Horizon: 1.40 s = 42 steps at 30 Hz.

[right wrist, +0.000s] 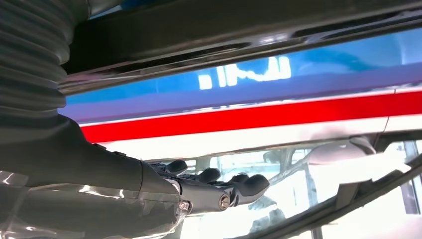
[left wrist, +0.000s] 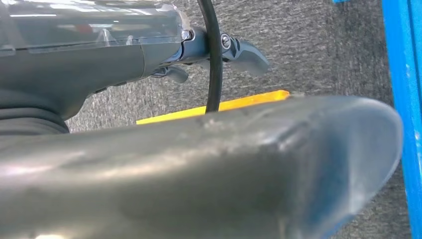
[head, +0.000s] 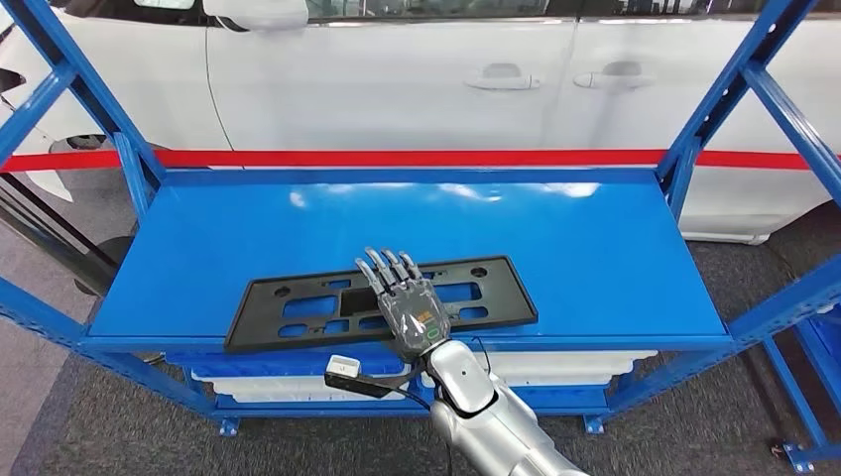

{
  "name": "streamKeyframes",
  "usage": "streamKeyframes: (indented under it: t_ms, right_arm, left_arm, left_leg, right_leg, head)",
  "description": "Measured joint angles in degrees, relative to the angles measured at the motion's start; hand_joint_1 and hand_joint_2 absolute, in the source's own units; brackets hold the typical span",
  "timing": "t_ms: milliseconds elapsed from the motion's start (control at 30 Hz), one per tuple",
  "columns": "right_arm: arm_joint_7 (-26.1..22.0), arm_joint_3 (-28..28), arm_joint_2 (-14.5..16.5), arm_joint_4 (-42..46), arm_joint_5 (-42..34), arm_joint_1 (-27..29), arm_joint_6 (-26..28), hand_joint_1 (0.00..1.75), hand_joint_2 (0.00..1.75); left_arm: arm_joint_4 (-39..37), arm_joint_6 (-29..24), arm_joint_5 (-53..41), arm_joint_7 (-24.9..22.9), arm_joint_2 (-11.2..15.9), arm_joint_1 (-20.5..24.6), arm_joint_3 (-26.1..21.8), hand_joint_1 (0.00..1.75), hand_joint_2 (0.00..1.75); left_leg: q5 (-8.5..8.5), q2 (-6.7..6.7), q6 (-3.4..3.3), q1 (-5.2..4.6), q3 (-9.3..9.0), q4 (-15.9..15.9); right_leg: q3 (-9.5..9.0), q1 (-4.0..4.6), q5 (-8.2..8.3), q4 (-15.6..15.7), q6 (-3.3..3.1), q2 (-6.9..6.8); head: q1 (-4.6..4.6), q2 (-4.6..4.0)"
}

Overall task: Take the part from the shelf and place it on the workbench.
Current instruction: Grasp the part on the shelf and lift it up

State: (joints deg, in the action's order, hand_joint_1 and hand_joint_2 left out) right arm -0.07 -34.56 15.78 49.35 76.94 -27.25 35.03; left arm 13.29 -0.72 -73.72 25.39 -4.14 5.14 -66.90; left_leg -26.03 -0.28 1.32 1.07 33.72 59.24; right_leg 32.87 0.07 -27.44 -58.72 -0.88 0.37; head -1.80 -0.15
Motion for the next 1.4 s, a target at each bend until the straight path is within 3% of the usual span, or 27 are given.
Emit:
streamKeyframes:
  t_ms: [33, 67, 100, 167, 200, 267, 300, 333, 400, 433, 500, 600, 667, 733, 767, 800, 833, 900, 933, 967, 1100, 1167, 1233, 1267, 1300, 1333, 1400]
  right_arm:
    - [0.0, 0.0, -0.13, 0.01, -0.18, -0.3, -0.26, 0.0, 1.75]
    - [0.0, 0.01, -0.27, 0.04, -0.33, -0.57, -0.49, 0.22, 1.75]
    - [0.0, 0.01, -0.37, 0.08, -0.45, -0.86, -0.67, 0.65, 1.75]
    - [0.0, 0.02, -0.6, 0.14, -0.61, -1.35, -1.01, 1.52, 1.75]
    - [0.0, 0.02, -0.75, 0.15, -0.68, -1.48, -1.32, 1.74, 1.75]
    - [0.09, 0.02, -1.23, 0.11, -0.72, -1.5, -2.29, 1.75, 1.75]
    - [0.16, 0.02, -1.47, 0.1, -0.67, -1.51, -2.74, 1.75, 1.75]
    - [0.25, 0.02, -1.71, 0.09, -0.58, -1.57, -3.11, 1.75, 1.75]
    - [0.44, 0.02, -2.08, 0.09, -0.46, -1.91, -3.77, 1.75, 1.75]
    - [0.55, 0.02, -2.25, 0.09, -0.44, -2.15, -4.14, 1.75, 1.75]
    - [0.76, 0.02, -2.62, 0.09, -0.44, -2.46, -4.71, 1.75, 1.75]
    - [0.93, 0.02, -3.06, 0.13, -0.46, -2.55, -4.99, 1.75, 1.75]
    - [0.93, 0.02, -3.14, 0.15, -0.45, -2.7, -5.0, 1.75, 1.75]
    - [0.87, 0.02, -3.24, 0.14, -0.43, -2.76, -5.06, 1.75, 1.75]
    - [0.84, 0.02, -3.32, 0.13, -0.43, -2.74, -5.13, 1.75, 1.75]
    - [0.82, 0.02, -3.41, 0.13, -0.44, -2.75, -5.27, 1.75, 1.75]
    - [0.81, 0.02, -3.47, 0.13, -0.47, -2.79, -5.44, 1.75, 1.75]
    - [0.86, 0.02, -3.52, 0.16, -0.63, -2.9, -5.79, 1.75, 1.75]
    - [0.91, 0.02, -3.56, 0.17, -0.72, -2.97, -5.92, 1.75, 1.75]
    - [0.98, 0.02, -3.62, 0.2, -0.8, -3.02, -6.0, 1.75, 1.75]
    - [1.24, 0.03, -4.03, 0.62, -0.99, -3.14, -6.08, 1.75, 1.75]
    - [1.26, 0.05, -4.29, 0.77, -1.22, -3.16, -6.21, 1.75, 1.75]
    - [1.07, 0.07, -4.56, 0.81, -1.9, -2.94, -6.46, 1.75, 1.75]
    - [0.88, 0.08, -4.69, 0.89, -2.43, -2.73, -6.56, 1.75, 1.75]
    - [0.54, 0.11, -4.79, 1.05, -3.17, -2.52, -6.59, 1.75, 1.75]
    - [0.04, 0.19, -4.85, 1.34, -4.17, -2.32, -6.5, 1.75, 1.75]
    - [-1.53, 0.45, -4.88, 2.34, -7.0, -1.92, -6.11, 1.75, 1.75]
  left_arm:
    - [0.0, 0.06, -0.01, 0.0, 0.01, -0.05, 0.01, 0.0, 0.0]
    - [0.0, 0.13, -0.01, 0.0, 0.01, -0.13, 0.01, 0.0, 0.0]
    - [0.0, 0.18, -0.02, 0.0, 0.0, -0.16, 0.01, 0.0, 0.0]
    - [0.0, 0.25, -0.04, 0.0, -0.01, -0.13, 0.03, 0.0, 0.0]
    - [0.0, 0.25, -0.06, -0.01, -0.01, -0.12, 0.03, 0.0, 0.0]
    - [0.0, 0.16, -0.15, -0.05, 0.02, -0.15, 0.04, 0.0, 0.0]
    - [0.0, 0.12, -0.18, -0.06, 0.04, -0.18, 0.04, 0.0, 0.0]
    - [0.0, 0.08, -0.21, -0.1, 0.06, -0.19, 0.04, 0.0, 0.0]
    - [0.0, 0.06, -0.27, -0.15, 0.09, -0.17, 0.06, 0.0, 0.0]
    - [0.0, 0.06, -0.34, -0.19, 0.13, -0.16, 0.08, 0.0, 0.0]
    - [0.0, 0.06, -0.52, -0.26, 0.23, -0.15, 0.1, 0.0, 0.0]
    - [-0.02, 0.06, -0.68, -0.32, 0.33, -0.14, 0.11, 0.0, 0.0]
    - [-0.04, 0.06, -0.7, -0.32, 0.39, -0.1, 0.13, 0.0, 0.0]
    - [-0.04, 0.06, -0.7, -0.32, 0.5, -0.12, 0.13, 0.0, 0.0]
    - [-0.04, 0.07, -0.7, -0.32, 0.55, -0.15, 0.13, 0.0, 0.0]
    - [-0.04, 0.07, -0.72, -0.32, 0.56, -0.17, 0.13, 0.0, 0.0]
    - [-0.04, 0.08, -0.74, -0.32, 0.56, -0.17, 0.15, 0.0, 0.0]
    - [-0.04, 0.08, -0.79, -0.32, 0.63, -0.13, 0.22, 0.0, 0.0]
    - [-0.04, 0.08, -0.81, -0.32, 0.68, -0.08, 0.28, 0.0, 0.0]
    - [-0.04, 0.08, -0.81, -0.32, 0.72, -0.06, 0.33, 0.0, 0.0]
    - [-0.04, 0.08, -0.84, -0.32, 0.72, -0.08, 0.48, 0.0, 0.0]
    - [-0.04, 0.08, -0.85, -0.29, 0.69, 0.03, 0.52, 0.0, 0.0]
    - [-0.04, 0.1, -0.84, -0.23, 0.69, 0.08, 0.52, 0.0, 0.0]
    - [-0.04, 0.11, -0.81, -0.2, 0.69, 0.06, 0.52, 0.0, 0.0]
    - [-0.04, 0.13, -0.77, -0.16, 0.68, 0.03, 0.52, 0.0, 0.0]
    - [-0.04, 0.14, -0.71, -0.11, 0.66, 0.01, 0.52, 0.0, 0.0]
    - [-0.04, 0.13, -0.45, 0.01, 0.56, -0.05, 0.52, 0.0, 0.0]
  left_leg:
    - [0.09, -0.05, -0.45, 0.06, 0.04, -0.12]
    - [0.21, -0.02, -0.8, 0.13, 0.01, -0.32]
    - [0.33, 0.02, -1.21, 0.24, -0.07, -0.52]
    - [0.45, 0.13, -1.9, 0.36, -0.17, -0.79]
    - [0.42, 0.15, -2.13, 0.33, -0.17, -0.8]
    - [0.35, 0.12, -2.26, 0.29, -0.18, -0.8]
    - [0.3, 0.06, -2.26, 0.28, -0.22, -0.79]
    - [0.25, 0.0, -2.19, 0.28, -0.33, -0.78]
    - [0.01, -0.11, -1.86, 0.16, -0.56, -0.7]
    - [-0.11, -0.13, -1.59, 0.05, -0.61, -0.65]
    - [-0.25, -0.13, -0.93, -0.11, -0.58, -0.66]
    - [-1.0, -0.03, 0.06, 0.1, -0.43, 0.04]
    - [-3.76, 0.04, 0.44, 0.21, 1.59, 4.72]
    - [-7.0, 0.04, 0.7, 0.2, 5.26, 12.24]
    - [-7.52, 0.04, 0.78, 0.19, 6.58, 14.72]
    - [-6.86, 0.04, 0.78, 0.19, 6.91, 15.04]
    - [-5.17, 0.05, 0.7, 0.19, 6.13, 13.11]
    - [-1.25, 0.04, 0.32, 0.06, 2.54, 5.47]
    - [-0.21, 0.03, 0.06, -0.06, 1.02, 2.36]
    - [0.17, 0.01, -0.2, -0.21, 0.08, 0.43]
    - [0.38, 0.15, -1.44, -0.08, -0.66, -1.09]
    - [0.7, 0.33, -2.06, 0.25, -0.95, -1.67]
    - [0.72, 0.36, -2.27, 0.25, -0.91, -1.74]
    - [0.69, 0.36, -2.27, 0.26, -0.91, -1.73]
    - [0.64, 0.34, -2.25, 0.28, -0.96, -1.71]
    - [0.56, 0.3, -2.16, 0.33, -1.09, -1.68]
    - [0.26, 0.21, -1.77, 0.4, -1.44, -1.58]
  right_leg:
    - [0.04, 0.02, 0.04, 0.07, 0.23, 0.0]
    - [0.08, -0.04, -0.13, -0.07, 0.48, -0.01]
    - [0.39, -0.09, -0.7, -0.83, 0.72, -0.03]
    - [2.76, -0.29, -3.46, -5.77, 1.14, -0.08]
    - [4.77, -0.35, -5.17, -9.62, 1.29, -0.1]
    - [8.18, -0.47, -6.77, -15.57, 1.48, -0.11]
    - [8.67, -0.51, -6.01, -15.93, 1.5, -0.11]
    - [7.97, -0.53, -4.21, -13.93, 1.42, -0.11]
    - [4.57, -0.45, -0.08, -6.3, 1.01, -0.13]
    - [3.1, -0.35, 1.09, -3.06, 0.77, -0.14]
    - [2.03, -0.04, 1.31, -0.44, 0.39, -0.07]
    - [1.68, -0.28, 1.51, 0.28, -0.52, 0.0]
    - [1.3, -0.42, 1.61, 0.66, -1.12, -0.09]
    - [1.2, -0.26, 1.45, 0.59, -1.46, -0.17]
    - [1.16, -0.18, 1.34, 0.52, -1.53, -0.2]
    - [1.08, -0.13, 1.21, 0.41, -1.56, -0.21]
    - [0.96, -0.1, 1.04, 0.28, -1.53, -0.19]
    - [0.61, 0.02, 0.59, -0.02, -1.28, -0.15]
    - [0.53, 0.12, 0.42, -0.15, -1.06, -0.12]
    - [0.51, 0.2, 0.33, -0.21, -0.82, -0.1]
    - [0.52, 0.18, -0.15, -0.54, 0.26, -0.07]
    - [2.35, 0.06, -2.78, -4.67, 0.81, -0.09]
    - [6.03, -0.23, -6.17, -11.94, 1.25, -0.1]
    - [7.47, -0.42, -6.85, -14.6, 1.44, -0.1]
    - [8.01, -0.59, -6.41, -15.34, 1.58, -0.11]
    - [7.43, -0.75, -4.91, -13.87, 1.65, -0.14]
    - [3.92, -0.92, -0.89, -6.36, 1.53, -0.24]
  head:
    - [0.01, 0.0]
    - [0.0, 0.0]
    - [0.01, 0.0]
    - [0.02, 0.0]
    - [0.03, 0.0]
    - [0.03, 0.0]
    - [0.03, 0.0]
    - [0.03, 0.0]
    - [0.03, 0.0]
    - [0.02, 0.0]
    - [0.02, 0.0]
    - [0.02, 0.0]
    - [0.01, 0.0]
    - [0.01, 0.0]
    - [0.01, 0.0]
    - [0.01, 0.0]
    - [0.01, 0.0]
    - [0.01, 0.0]
    - [0.01, 0.0]
    - [0.01, 0.0]
    - [0.02, 0.0]
    - [0.02, 0.0]
    - [0.01, 0.0]
    - [0.02, 0.0]
    - [0.02, 0.0]
    - [0.02, 0.0]
    - [0.03, 0.0]
